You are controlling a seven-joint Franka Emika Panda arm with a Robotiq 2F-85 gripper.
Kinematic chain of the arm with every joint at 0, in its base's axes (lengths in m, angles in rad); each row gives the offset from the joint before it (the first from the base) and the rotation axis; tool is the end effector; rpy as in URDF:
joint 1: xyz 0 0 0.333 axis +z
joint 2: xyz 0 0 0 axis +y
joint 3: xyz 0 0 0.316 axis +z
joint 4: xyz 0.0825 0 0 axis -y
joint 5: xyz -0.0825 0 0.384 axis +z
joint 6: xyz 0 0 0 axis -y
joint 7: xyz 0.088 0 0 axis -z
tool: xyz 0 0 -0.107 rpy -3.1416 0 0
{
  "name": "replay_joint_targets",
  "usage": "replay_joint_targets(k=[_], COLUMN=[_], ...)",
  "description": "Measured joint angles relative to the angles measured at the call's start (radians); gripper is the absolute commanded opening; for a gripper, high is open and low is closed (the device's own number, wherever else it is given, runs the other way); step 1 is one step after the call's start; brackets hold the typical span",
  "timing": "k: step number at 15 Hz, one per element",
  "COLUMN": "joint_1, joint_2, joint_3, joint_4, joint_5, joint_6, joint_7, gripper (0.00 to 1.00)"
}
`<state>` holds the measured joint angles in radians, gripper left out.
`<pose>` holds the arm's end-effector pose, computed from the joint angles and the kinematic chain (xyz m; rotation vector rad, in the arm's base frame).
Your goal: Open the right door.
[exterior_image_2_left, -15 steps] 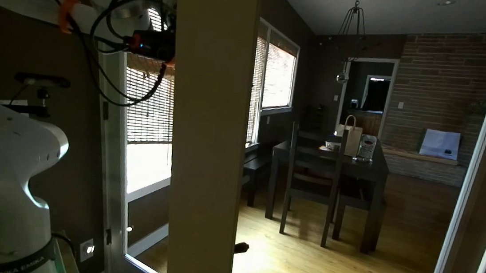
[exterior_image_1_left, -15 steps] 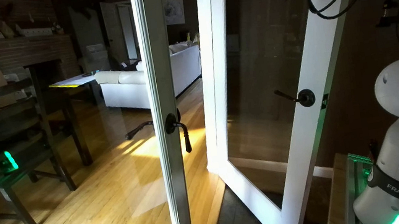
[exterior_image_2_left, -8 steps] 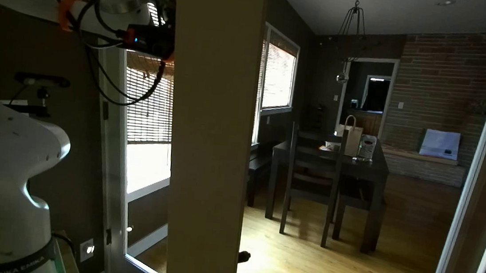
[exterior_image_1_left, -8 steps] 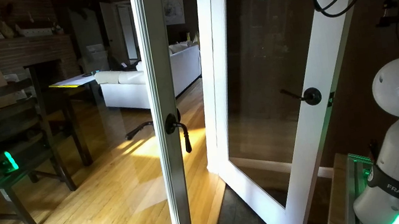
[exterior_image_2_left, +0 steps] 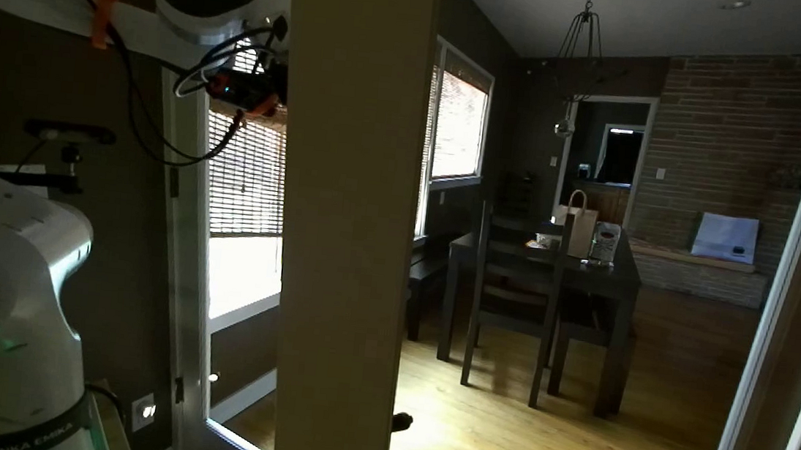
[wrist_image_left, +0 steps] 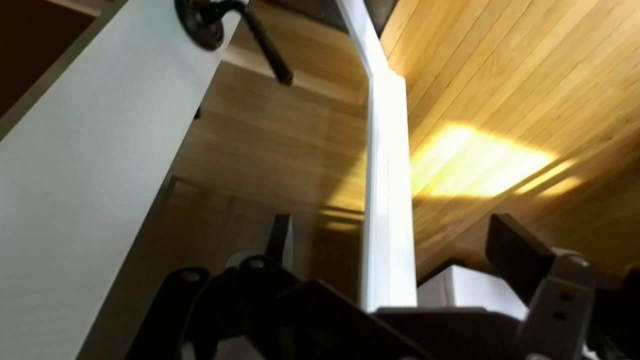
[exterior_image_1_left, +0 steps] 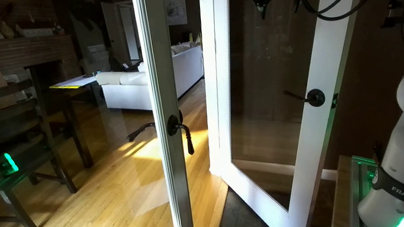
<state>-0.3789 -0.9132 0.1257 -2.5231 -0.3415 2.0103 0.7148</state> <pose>0.2990 -0.0864 0.5975 2.4456 -1.1992 0.6579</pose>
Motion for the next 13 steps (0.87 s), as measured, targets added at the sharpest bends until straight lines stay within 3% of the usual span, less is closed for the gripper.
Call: replay_joint_targets(k=[5, 13], joint_1=[0.182, 0.263], joint_2=[0.012, 0.050], joint_3=[0.005, -0.145], joint_4=[0.001, 0.011], joint_5=[0.140, 0.282], joint_6=[-0.133, -0.159], joint_7=[-0.050, -0.341], gripper=[1.00, 1.00])
